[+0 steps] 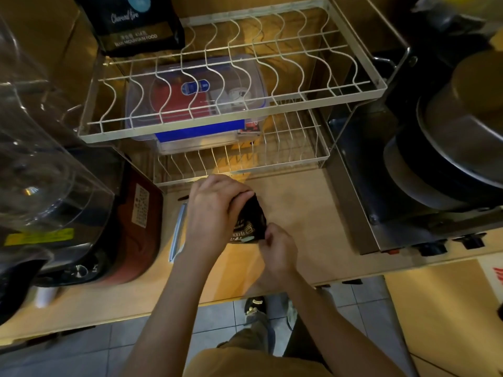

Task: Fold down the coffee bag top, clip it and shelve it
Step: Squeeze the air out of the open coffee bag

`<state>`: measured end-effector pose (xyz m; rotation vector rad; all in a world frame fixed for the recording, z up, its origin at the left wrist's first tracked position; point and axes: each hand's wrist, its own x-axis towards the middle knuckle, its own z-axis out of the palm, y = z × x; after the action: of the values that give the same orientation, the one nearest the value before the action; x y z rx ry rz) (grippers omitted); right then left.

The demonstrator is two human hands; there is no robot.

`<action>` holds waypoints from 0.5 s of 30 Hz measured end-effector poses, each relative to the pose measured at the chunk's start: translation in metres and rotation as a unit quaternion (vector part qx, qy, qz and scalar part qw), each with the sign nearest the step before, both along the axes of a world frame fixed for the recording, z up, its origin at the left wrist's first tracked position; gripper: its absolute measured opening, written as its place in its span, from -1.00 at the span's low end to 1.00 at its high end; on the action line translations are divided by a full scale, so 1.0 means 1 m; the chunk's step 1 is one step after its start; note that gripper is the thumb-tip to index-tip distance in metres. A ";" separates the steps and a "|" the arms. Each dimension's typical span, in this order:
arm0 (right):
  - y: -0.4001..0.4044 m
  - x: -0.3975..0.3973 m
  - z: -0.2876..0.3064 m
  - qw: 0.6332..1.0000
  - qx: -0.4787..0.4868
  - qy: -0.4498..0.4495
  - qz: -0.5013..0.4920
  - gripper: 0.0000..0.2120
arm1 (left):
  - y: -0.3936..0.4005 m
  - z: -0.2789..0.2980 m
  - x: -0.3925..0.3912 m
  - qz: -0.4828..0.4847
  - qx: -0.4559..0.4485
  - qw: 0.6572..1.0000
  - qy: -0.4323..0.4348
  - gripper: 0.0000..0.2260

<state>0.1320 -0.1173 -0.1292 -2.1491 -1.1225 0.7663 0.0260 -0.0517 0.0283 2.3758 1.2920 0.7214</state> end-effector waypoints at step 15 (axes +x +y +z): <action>0.002 0.029 0.005 0.977 -0.006 0.210 0.038 -0.57 | -0.024 0.003 -0.004 0.094 -0.110 0.971 -0.190 -0.89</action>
<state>0.1613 -0.1148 -0.1241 -1.8406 -0.9760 1.1977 0.0221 -0.0754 0.0315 1.8458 1.3563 0.9781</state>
